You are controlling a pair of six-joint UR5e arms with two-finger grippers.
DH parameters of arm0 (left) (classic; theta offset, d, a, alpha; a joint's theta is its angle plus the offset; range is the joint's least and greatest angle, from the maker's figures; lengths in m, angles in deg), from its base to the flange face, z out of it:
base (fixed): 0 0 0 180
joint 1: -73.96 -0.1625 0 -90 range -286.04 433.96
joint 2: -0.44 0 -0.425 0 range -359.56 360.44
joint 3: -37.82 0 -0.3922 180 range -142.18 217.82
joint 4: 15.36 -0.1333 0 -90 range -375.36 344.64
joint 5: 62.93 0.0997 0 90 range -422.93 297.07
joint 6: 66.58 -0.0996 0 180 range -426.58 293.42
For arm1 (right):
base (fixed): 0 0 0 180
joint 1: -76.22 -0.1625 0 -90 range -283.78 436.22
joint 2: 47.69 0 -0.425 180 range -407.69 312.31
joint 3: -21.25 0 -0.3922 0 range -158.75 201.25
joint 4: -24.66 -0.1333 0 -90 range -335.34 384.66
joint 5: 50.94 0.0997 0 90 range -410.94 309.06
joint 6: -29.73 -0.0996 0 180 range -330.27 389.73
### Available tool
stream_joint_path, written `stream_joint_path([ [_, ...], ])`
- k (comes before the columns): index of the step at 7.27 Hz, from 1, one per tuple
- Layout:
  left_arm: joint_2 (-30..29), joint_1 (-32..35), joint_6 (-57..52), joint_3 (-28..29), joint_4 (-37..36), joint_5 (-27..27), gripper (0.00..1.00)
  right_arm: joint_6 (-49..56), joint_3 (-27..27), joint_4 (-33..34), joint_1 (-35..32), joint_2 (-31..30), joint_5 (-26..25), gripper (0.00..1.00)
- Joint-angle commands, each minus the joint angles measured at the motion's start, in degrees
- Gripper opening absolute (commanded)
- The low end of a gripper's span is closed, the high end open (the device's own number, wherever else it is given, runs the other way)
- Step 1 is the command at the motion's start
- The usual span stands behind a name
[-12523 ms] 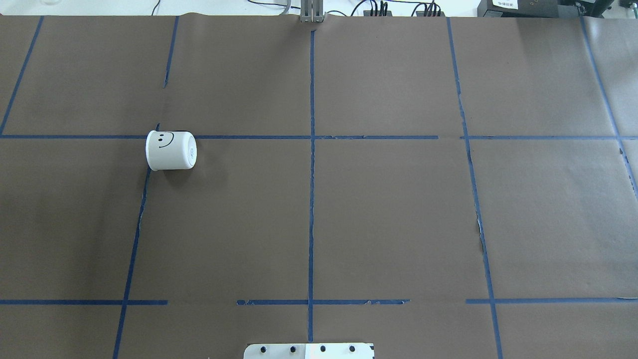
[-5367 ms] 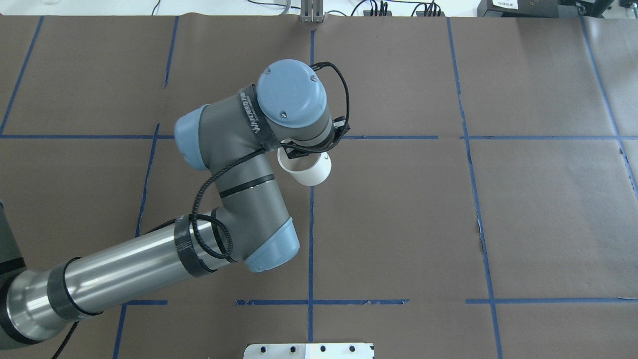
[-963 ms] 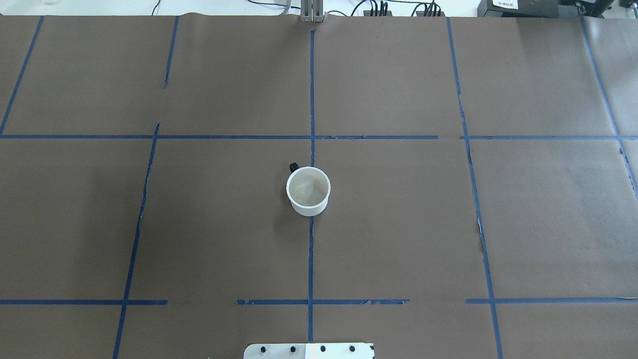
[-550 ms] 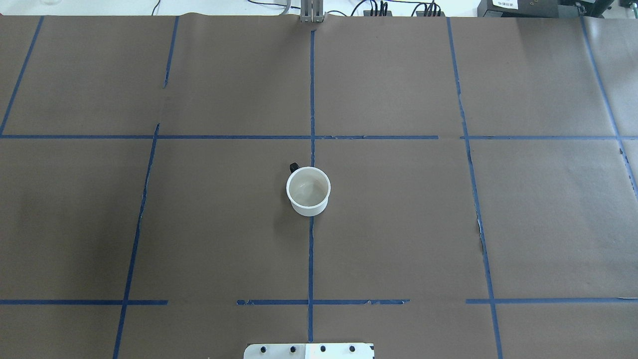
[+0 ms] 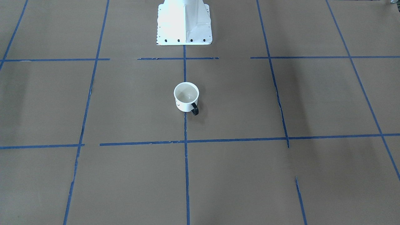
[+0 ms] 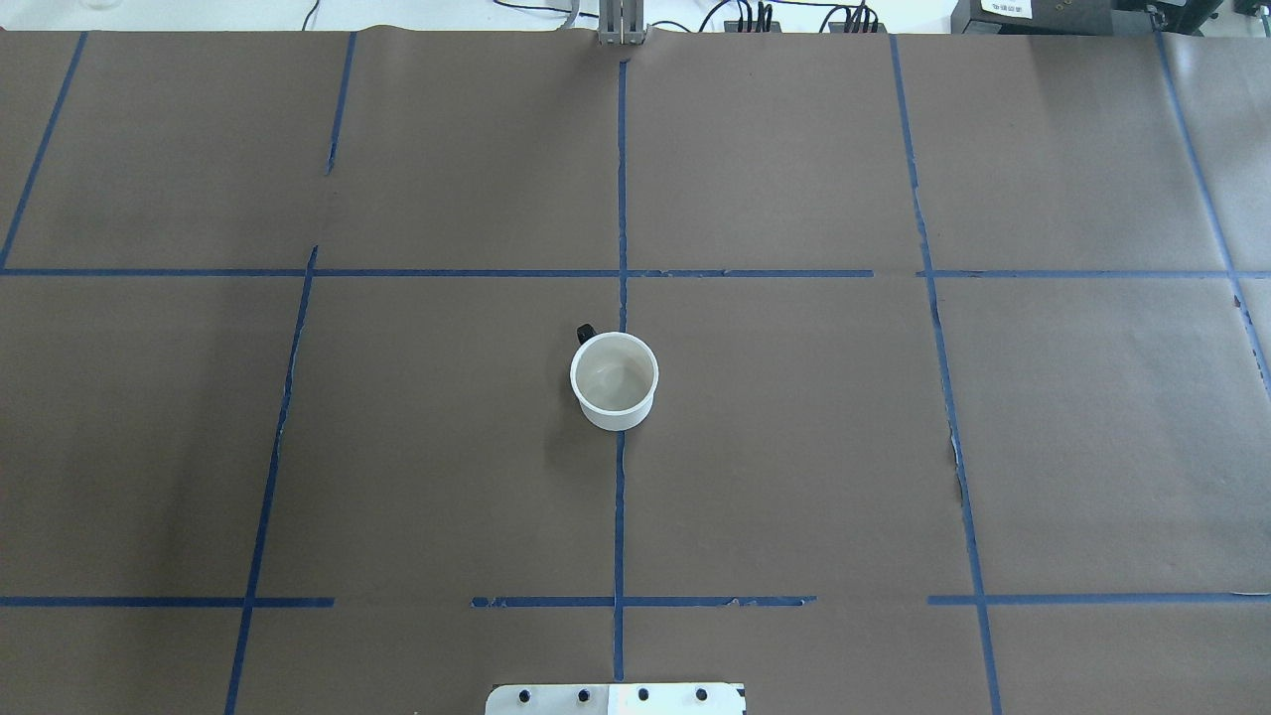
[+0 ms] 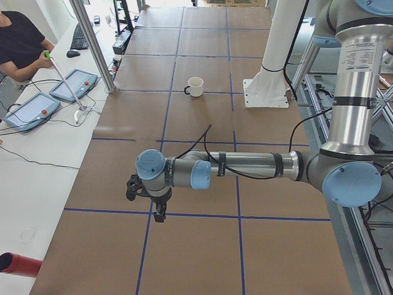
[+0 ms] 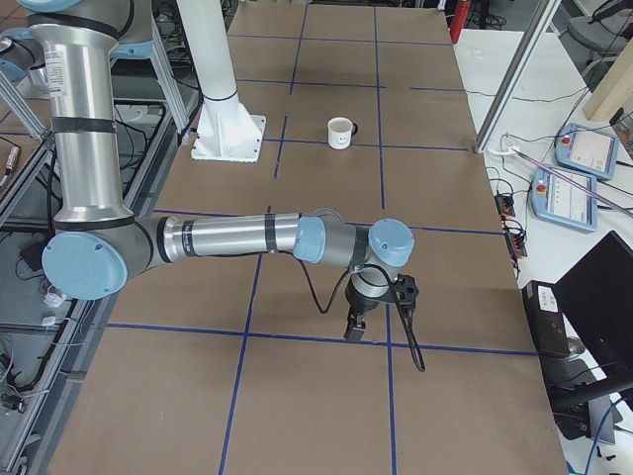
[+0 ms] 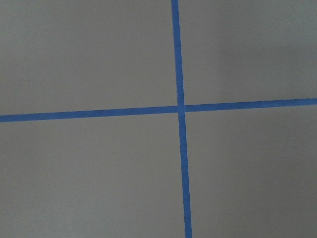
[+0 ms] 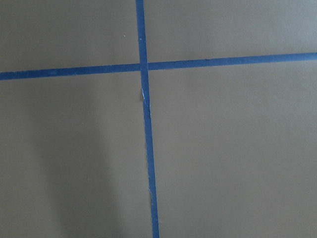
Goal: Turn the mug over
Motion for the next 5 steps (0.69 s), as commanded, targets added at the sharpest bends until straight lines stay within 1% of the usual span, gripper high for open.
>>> stream_joint_path([
  [1, 0.02, 0.25, 0.00, -0.32, -0.53, 0.02, 1.00, 0.00, 0.00, 0.00, 0.00, 0.00, 0.00, 1.00],
  [3, -0.07, 0.51, 0.00, -2.51, -3.59, 0.11, 1.00, 0.00, 0.00, 0.00, 0.00, 0.00, 0.00, 1.00],
  [5, -0.07, 0.51, 0.00, -2.70, -3.61, 0.11, 1.00, 0.00, 0.00, 0.00, 0.00, 0.00, 0.00, 1.00],
])
